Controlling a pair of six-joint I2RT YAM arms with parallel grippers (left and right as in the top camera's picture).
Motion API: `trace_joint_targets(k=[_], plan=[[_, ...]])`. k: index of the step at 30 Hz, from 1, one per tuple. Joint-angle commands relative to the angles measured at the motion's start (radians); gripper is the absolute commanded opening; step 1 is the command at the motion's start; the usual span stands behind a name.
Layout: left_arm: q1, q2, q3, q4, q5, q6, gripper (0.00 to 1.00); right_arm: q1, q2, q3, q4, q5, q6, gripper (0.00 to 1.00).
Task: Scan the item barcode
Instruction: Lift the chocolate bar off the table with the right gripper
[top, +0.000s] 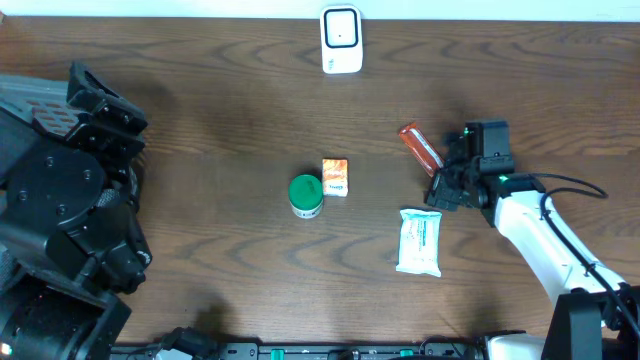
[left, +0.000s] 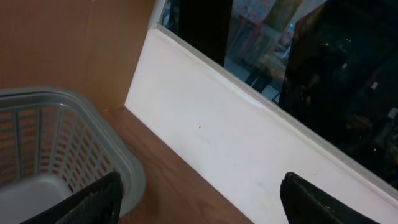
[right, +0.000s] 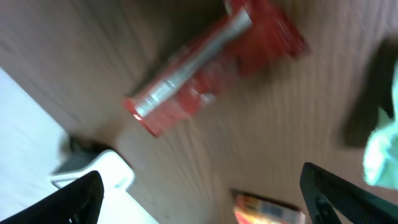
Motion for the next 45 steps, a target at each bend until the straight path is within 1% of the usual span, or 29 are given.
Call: trace_joint_targets(k=[1, 6, 10, 15, 17, 20, 21, 22, 23, 25, 27, 28, 30, 31, 32, 33, 35, 36, 37, 39, 40, 42, 45], plan=[[0.004, -0.003, 0.003, -0.001, -0.016, 0.016, 0.81, -0.034, 0.041, 0.001, 0.014, 0.048, 0.037, 0.98], [0.004, -0.003, 0.003, -0.001, -0.016, 0.016, 0.81, -0.066, 0.138, 0.001, 0.087, -0.038, 0.038, 0.98], [0.004, -0.003, 0.003, -0.001, -0.016, 0.016, 0.81, -0.081, 0.237, 0.001, 0.156, -0.125, 0.038, 0.93], [0.004, -0.003, 0.003, 0.0, -0.016, 0.016, 0.81, -0.088, 0.307, 0.001, 0.151, -0.169, 0.038, 0.9], [0.004, -0.003, 0.003, 0.0, -0.016, 0.016, 0.81, -0.092, 0.322, 0.001, 0.093, -0.167, 0.037, 0.88], [0.004, -0.003, 0.003, 0.0, -0.016, 0.016, 0.81, -0.097, 0.322, 0.001, 0.033, -0.165, 0.037, 0.86], [0.004, -0.003, 0.003, 0.0, -0.016, 0.016, 0.81, -0.1, 0.322, 0.001, 0.013, -0.166, 0.037, 0.78], [0.004, -0.003, 0.003, 0.0, -0.016, 0.016, 0.81, -0.104, 0.322, 0.001, -0.007, -0.166, 0.037, 0.74], [0.004, -0.003, 0.003, 0.0, -0.016, 0.016, 0.81, -0.11, 0.322, 0.001, -0.033, -0.169, 0.037, 0.72], [0.004, -0.003, 0.003, 0.0, -0.016, 0.016, 0.81, -0.117, 0.322, 0.001, -0.078, -0.17, 0.037, 0.8], [0.004, -0.003, 0.003, 0.0, -0.016, 0.016, 0.81, -0.129, 0.322, 0.001, -0.116, -0.168, 0.037, 0.92], [0.004, -0.003, 0.003, 0.0, -0.016, 0.016, 0.81, -0.136, 0.322, 0.001, -0.129, -0.168, 0.037, 0.94], [0.004, -0.003, 0.003, 0.0, -0.016, 0.016, 0.81, -0.155, 0.322, 0.001, -0.155, -0.169, 0.037, 0.95], [0.004, -0.003, 0.003, 0.0, -0.016, 0.016, 0.81, -0.17, 0.322, 0.001, -0.168, -0.183, 0.029, 0.9], [0.004, -0.003, 0.003, 0.0, -0.016, 0.016, 0.82, -0.176, 0.322, 0.001, -0.177, -0.191, 0.029, 0.81], [0.004, -0.003, 0.003, 0.0, -0.016, 0.016, 0.81, -0.18, 0.322, 0.001, -0.182, -0.192, 0.026, 0.75], [0.004, -0.003, 0.003, 0.0, -0.016, 0.016, 0.82, -0.185, 0.322, 0.001, -0.182, -0.183, 0.008, 0.53], [0.004, -0.003, 0.003, 0.0, -0.016, 0.016, 0.81, -0.185, 0.322, 0.001, -0.18, -0.175, -0.002, 0.45], [0.004, -0.003, 0.003, 0.0, -0.016, 0.016, 0.81, -0.185, 0.322, 0.001, -0.18, -0.163, -0.011, 0.33], [0.004, -0.003, 0.003, 0.0, -0.016, 0.016, 0.81, -0.184, 0.322, 0.001, -0.179, -0.136, -0.029, 0.2], [0.004, -0.003, 0.003, 0.0, -0.016, 0.016, 0.82, -0.183, 0.322, 0.001, -0.175, -0.121, -0.045, 0.17], [0.004, -0.003, 0.003, 0.0, -0.016, 0.016, 0.81, -0.182, 0.322, 0.001, -0.159, -0.089, -0.079, 0.01], [0.004, -0.003, 0.003, -0.001, -0.016, 0.016, 0.81, -0.182, 0.322, 0.001, -0.095, -0.043, -0.154, 0.02]])
